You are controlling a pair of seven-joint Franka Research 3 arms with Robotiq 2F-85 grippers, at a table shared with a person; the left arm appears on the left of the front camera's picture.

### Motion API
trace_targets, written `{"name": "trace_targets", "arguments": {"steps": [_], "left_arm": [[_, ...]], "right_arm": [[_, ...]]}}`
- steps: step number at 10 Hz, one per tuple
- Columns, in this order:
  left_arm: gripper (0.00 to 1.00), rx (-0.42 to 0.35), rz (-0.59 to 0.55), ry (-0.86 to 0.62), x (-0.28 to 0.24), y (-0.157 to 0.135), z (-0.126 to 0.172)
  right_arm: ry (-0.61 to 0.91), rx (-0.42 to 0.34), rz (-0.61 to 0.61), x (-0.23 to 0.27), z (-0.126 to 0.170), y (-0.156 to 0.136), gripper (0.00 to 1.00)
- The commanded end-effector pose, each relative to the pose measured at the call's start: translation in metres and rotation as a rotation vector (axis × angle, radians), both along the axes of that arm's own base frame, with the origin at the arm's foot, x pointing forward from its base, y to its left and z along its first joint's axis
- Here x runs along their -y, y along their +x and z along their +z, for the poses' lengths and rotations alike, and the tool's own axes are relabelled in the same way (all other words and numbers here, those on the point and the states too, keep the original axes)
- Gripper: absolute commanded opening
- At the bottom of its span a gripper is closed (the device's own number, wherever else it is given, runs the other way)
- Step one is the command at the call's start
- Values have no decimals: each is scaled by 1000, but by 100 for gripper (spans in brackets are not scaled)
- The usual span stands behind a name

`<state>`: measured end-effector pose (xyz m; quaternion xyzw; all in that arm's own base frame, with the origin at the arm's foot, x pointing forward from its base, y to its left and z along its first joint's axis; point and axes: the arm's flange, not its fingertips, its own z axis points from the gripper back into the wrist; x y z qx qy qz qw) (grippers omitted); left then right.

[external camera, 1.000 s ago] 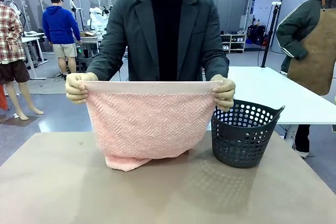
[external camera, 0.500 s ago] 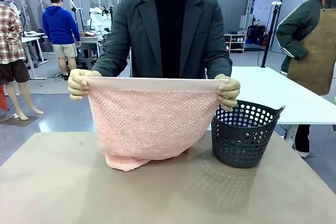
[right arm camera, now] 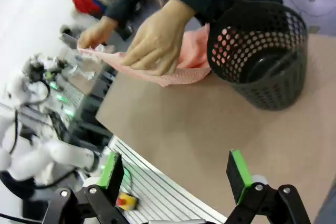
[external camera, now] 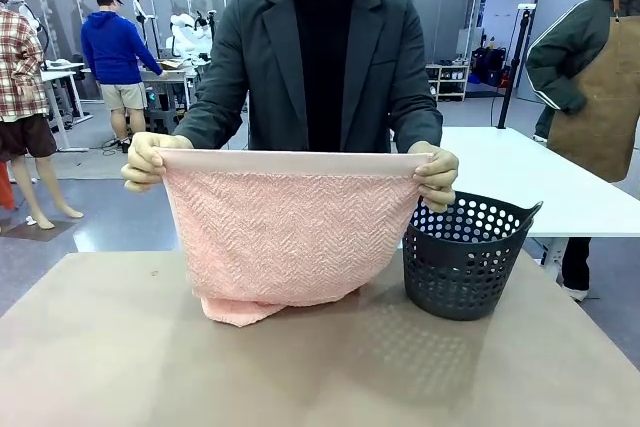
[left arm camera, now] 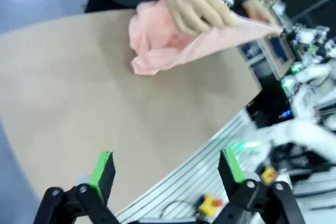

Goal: Fold the towel.
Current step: Grab the top end of the 100 cm Hotel Towel extended by the human.

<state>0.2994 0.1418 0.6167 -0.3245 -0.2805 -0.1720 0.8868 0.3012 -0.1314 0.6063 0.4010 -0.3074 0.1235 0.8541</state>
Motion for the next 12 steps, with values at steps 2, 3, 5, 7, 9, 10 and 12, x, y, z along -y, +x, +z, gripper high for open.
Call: {"name": "trace_targets", "arguments": {"steps": [2, 3, 5, 7, 9, 10, 12], "left_arm": [[100, 97, -194, 463, 67, 24, 42], [100, 115, -246, 569, 99, 30, 54], [100, 243, -413, 796, 165, 37, 73], [100, 299, -530, 884, 205, 41, 75], [100, 322, -554, 839, 217, 41, 72], [100, 343, -552, 815, 220, 40, 70], [100, 314, -564, 846, 227, 40, 72]], "right_arm": [[-311, 137, 224, -58, 44, 27, 100], [-386, 180, 320, -87, 58, 33, 100], [-493, 228, 460, -139, 82, 43, 100], [-650, 257, 552, -178, 91, 45, 100], [-689, 249, 601, -196, 91, 46, 100], [-712, 260, 600, -201, 89, 46, 100], [-658, 233, 591, -200, 92, 41, 100]]}}
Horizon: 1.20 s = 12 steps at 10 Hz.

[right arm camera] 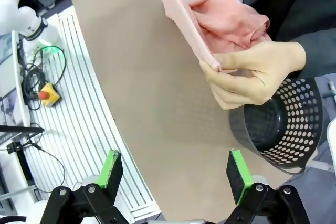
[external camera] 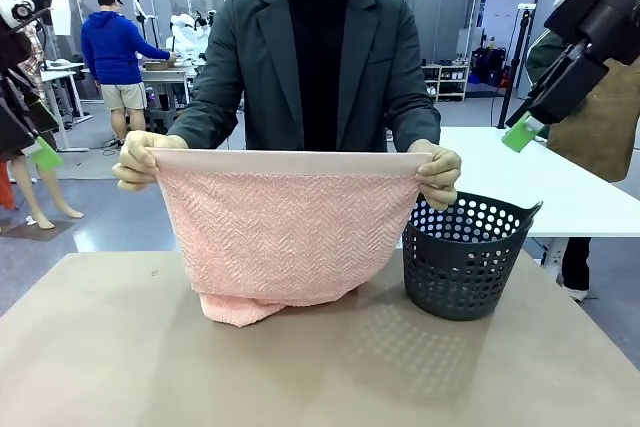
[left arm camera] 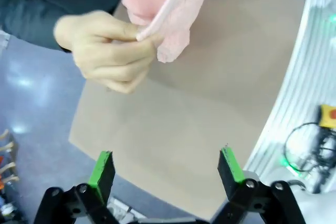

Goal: Fold the towel.
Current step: Grab the top end of the 100 cm Hotel Towel extended by the human.

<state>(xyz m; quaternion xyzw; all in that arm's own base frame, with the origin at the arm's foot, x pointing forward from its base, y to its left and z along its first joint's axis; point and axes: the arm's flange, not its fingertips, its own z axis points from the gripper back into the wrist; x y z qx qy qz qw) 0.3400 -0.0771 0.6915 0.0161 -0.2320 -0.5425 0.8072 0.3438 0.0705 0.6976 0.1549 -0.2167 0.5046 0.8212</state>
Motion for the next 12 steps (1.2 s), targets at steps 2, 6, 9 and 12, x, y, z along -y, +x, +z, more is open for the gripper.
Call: {"name": "trace_targets", "arguments": {"steps": [2, 6, 9, 12], "left_arm": [[100, -10, -4, 38, 8, -1, -2], [100, 119, -267, 159, 56, -8, 50], [100, 48, -392, 184, 103, 16, 54], [100, -22, -447, 216, 142, 37, 47]], "right_arm": [[16, -8, -12, 2, 0, -1, 100], [-177, 62, 219, -48, 19, 8, 100], [-270, 117, 359, -94, 30, 22, 100], [-379, 149, 512, -146, 26, 40, 100]]}}
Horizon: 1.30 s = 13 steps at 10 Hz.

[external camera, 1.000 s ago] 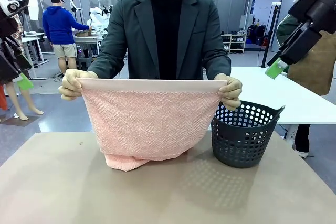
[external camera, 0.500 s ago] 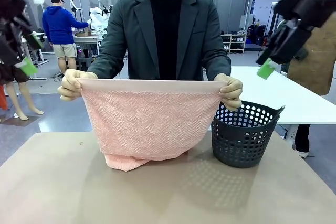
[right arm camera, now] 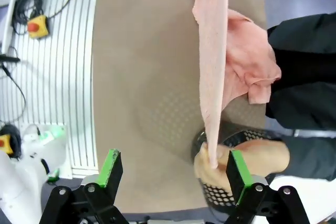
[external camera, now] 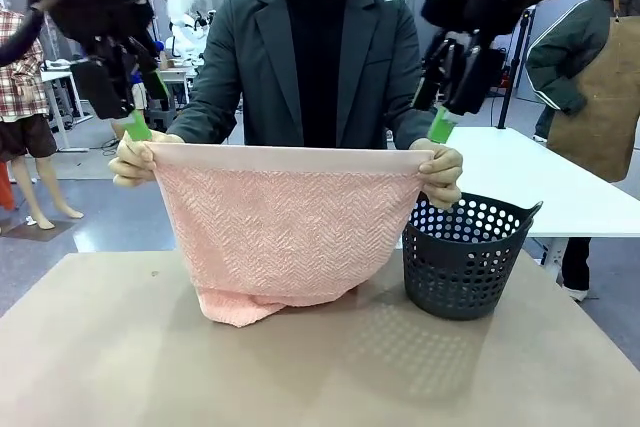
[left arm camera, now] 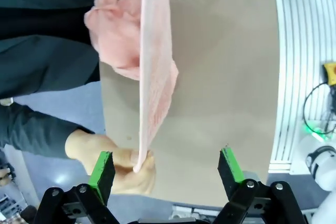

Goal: Fold the towel.
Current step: Grab the top end of the 100 cm Hotel Towel extended by the human.

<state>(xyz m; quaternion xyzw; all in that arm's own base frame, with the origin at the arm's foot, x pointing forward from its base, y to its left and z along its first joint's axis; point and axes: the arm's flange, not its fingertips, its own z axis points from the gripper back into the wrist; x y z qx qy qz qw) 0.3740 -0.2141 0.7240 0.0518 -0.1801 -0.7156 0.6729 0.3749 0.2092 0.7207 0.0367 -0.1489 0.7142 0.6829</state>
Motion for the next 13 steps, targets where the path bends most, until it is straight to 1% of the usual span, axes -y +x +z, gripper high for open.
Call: {"name": "trace_targets", "arguments": {"steps": [1, 3, 4, 5, 6, 7, 9, 10, 12, 13], "left_arm": [[100, -52, -25, 53, 12, 5, 12], [100, -65, 17, 102, 27, 5, 11], [100, -66, 48, 90, 31, 7, 9], [100, -82, 69, 97, 33, 10, 6], [100, -84, 78, 99, 34, 12, 4], [100, -72, 75, 106, 36, 12, 1], [100, -66, 80, 86, 36, 18, -8], [100, -71, 88, 79, 37, 26, -15], [100, -79, 98, 84, 38, 48, -30], [100, -81, 94, 100, 39, 55, -36]], "right_arm": [[-83, 27, 57, -19, 0, 14, 100], [-109, 33, 69, -36, -1, 19, 100], [-127, 51, 69, -43, -3, 21, 100], [-132, 55, 60, -46, -5, 23, 100], [-141, 48, 29, -49, -7, 25, 100], [-177, 73, -28, -54, -8, 27, 100], [-177, 70, -52, -58, -15, 32, 100], [-183, 67, -70, -60, -23, 35, 100], [-210, 112, -124, -64, -37, 42, 100], [-206, 98, -123, -66, -45, 46, 100]]}}
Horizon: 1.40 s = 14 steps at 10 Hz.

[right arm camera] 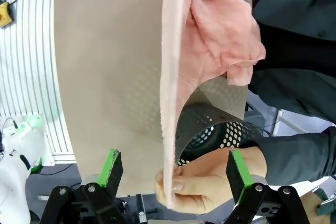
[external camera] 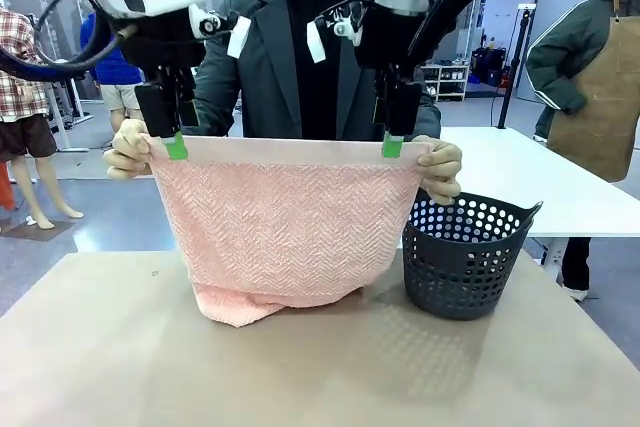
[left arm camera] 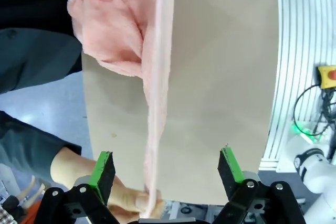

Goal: Fold the towel.
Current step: Grab the top end of the 100 cm Hotel Towel extended by the human.

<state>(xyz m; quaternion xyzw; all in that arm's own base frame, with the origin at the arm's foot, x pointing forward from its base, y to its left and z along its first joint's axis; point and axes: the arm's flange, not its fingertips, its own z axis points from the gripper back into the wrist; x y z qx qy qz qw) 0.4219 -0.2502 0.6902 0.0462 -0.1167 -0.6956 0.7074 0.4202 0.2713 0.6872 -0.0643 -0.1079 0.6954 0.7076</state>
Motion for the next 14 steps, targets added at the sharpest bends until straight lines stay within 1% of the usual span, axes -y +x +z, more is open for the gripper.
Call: {"name": "trace_targets", "arguments": {"steps": [1, 3, 4, 5, 6, 7, 8, 9, 10, 11, 12, 13, 14], "left_arm": [[100, 14, 17, 27, 3, 12, -10], [100, -26, 19, 18, 4, 15, -27], [75, -36, 24, 20, 4, 15, -30], [40, -40, 34, 25, 5, 15, -32], [15, -44, 21, 27, 6, 14, -33], [0, -46, 16, 32, 7, 13, -34], [0, -42, 10, 33, 8, 13, -34], [0, -51, 1, 38, 9, 13, -35], [3, -53, -4, 39, 9, 11, -34], [0, -49, -7, 37, 9, 11, -33], [0, -53, -9, 39, 8, 12, -33], [0, -60, -17, 39, 8, 12, -35], [0, -60, -15, 32, 7, 14, -34]], "right_arm": [[-13, 14, -39, -4, -20, 4, 100], [-20, -10, -44, -6, -37, 8, 100], [-10, -24, -49, -6, -42, 9, 100], [-9, -32, -56, -7, -47, 9, 100], [-11, -39, -67, -6, -49, 9, 56], [-1, -44, -71, -5, -49, 9, 42], [-2, -54, -69, -5, -50, 10, 0], [-5, -62, -67, -4, -51, 11, 0], [0, -65, -67, -4, -50, 12, 0], [8, -60, -72, -3, -47, 12, 13], [10, -60, -77, -3, -46, 13, 4], [9, -66, -81, -4, -47, 14, 0], [12, -68, -89, -4, -48, 16, 0]]}}
